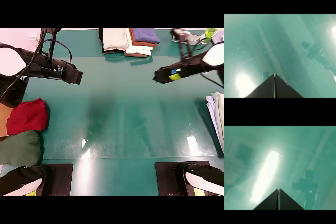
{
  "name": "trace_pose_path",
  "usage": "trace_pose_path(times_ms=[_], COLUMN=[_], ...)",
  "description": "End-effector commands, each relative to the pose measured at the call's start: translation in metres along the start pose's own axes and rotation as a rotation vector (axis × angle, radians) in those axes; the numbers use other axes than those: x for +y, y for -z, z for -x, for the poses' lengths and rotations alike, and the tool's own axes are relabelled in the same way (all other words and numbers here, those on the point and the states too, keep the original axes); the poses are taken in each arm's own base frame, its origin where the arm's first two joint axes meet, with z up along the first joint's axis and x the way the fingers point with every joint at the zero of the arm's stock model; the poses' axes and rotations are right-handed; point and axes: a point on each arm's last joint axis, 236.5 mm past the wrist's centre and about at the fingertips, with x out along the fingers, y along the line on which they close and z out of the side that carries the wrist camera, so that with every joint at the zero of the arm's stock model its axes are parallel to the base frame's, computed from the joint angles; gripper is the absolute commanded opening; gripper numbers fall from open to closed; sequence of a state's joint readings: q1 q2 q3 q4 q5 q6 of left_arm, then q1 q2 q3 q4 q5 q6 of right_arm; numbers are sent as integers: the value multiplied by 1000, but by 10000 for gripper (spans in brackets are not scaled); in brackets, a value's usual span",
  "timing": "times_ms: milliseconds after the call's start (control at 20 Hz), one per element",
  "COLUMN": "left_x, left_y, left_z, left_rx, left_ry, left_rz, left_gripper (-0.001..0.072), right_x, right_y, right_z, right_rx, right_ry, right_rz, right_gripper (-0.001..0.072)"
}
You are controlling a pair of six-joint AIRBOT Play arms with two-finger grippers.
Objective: Fold the shirts.
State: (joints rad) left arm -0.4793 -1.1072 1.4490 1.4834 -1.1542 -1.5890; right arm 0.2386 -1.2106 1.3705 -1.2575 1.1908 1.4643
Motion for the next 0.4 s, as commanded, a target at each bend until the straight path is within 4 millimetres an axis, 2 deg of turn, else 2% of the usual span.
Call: trace_pose_path(times_ms=[0, 350], left_x=[1, 1], left_y=[-1, -1], left_z=[0, 0], left_rx=[-4, -4], left_ry=[-1, -1], left_rz=[0, 0], left_gripper=[27, 27], right_x=[35, 38], right_y=[8, 7], right_z=[-18, -13], right_rx=[39, 28], right_ry=[-48, -50], right_rz=[69, 74], right_gripper=[21, 21])
